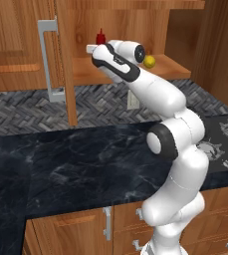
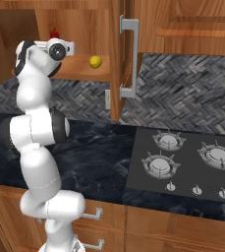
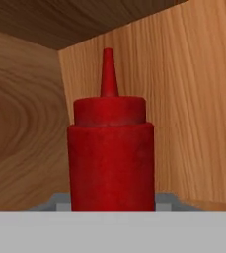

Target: The dining table condiment station is running low on ketchup. Refill the condiment station by opening the cabinet and taking the ketchup from the cabinet and placing it on the dining table.

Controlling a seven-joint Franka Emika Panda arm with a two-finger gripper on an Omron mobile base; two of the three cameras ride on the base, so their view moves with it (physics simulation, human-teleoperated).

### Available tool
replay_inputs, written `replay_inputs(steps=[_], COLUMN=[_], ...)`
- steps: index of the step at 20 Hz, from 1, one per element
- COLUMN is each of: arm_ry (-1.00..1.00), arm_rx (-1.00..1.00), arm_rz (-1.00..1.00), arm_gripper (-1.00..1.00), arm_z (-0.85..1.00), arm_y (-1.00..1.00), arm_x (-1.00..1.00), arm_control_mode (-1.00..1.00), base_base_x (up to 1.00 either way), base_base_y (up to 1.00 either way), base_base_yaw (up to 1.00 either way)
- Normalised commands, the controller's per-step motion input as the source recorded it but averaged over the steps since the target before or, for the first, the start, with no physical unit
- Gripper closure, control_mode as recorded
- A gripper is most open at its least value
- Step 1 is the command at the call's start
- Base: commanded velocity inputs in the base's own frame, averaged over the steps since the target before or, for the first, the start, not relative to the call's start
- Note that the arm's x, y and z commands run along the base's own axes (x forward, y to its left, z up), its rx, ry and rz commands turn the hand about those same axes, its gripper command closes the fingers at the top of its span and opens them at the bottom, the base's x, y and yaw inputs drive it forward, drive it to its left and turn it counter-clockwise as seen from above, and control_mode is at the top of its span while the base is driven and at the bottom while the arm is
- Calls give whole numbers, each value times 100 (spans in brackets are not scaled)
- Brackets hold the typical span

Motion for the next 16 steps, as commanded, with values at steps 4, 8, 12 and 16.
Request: replay_inputs(steps=[4,8,12,16], arm_ry=[0,-5,-4,-2], arm_rx=[0,0,0,-3], arm_rz=[7,0,0,0], arm_gripper=[100,100,100,100], arm_z=[-3,7,37,39], arm_y=[-3,-16,-15,-36], arm_x=[-41,-97,-100,-100], arm_control_mode=[-100,-100,-100,-100], base_base_x=[0,0,0,0], base_base_y=[0,0,0,0], base_base_yaw=[0,0,0,0])
